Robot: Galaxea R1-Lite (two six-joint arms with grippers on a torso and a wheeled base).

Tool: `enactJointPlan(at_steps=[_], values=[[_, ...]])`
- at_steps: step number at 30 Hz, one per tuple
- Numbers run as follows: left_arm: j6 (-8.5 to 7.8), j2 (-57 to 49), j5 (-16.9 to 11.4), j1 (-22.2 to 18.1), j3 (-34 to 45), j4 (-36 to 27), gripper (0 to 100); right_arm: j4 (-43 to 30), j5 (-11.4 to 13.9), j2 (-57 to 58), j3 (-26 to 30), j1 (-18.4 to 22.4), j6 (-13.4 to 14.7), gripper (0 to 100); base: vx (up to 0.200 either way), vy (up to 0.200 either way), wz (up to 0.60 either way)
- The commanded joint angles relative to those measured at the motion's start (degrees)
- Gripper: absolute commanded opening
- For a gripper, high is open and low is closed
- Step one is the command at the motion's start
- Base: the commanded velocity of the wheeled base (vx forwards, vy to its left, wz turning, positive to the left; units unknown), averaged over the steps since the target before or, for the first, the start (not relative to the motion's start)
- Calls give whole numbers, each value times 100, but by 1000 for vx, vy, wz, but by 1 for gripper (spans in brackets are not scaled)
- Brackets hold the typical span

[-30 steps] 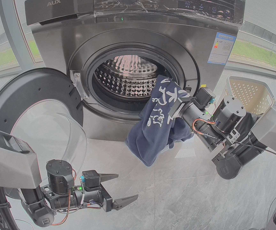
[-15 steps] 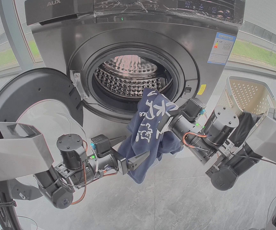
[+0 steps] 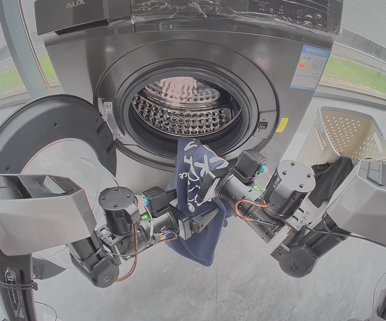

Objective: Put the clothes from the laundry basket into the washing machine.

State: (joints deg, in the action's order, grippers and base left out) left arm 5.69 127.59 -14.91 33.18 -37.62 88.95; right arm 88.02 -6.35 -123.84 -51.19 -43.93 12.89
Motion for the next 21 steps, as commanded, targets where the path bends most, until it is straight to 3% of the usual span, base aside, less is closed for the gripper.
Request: enactJointPlan(at_steps=[1, 13, 19, 21], values=[[2, 38, 6, 13, 44, 52, 100, -4, 2, -35, -14, 60, -5, 0, 0, 0, 0], [11, -331, -3, 101, 457, 52, 100, -30, 2, -158, -181, 157, -14, 0, 0, 0, 0], [20, -32, 14, 101, 106, 43, 100, -30, -6, -175, -163, 87, -5, 0, 0, 0, 0], [20, 196, 137, 57, -96, 43, 100, -21, -33, -131, -137, -10, 3, 0, 0, 0, 0]])
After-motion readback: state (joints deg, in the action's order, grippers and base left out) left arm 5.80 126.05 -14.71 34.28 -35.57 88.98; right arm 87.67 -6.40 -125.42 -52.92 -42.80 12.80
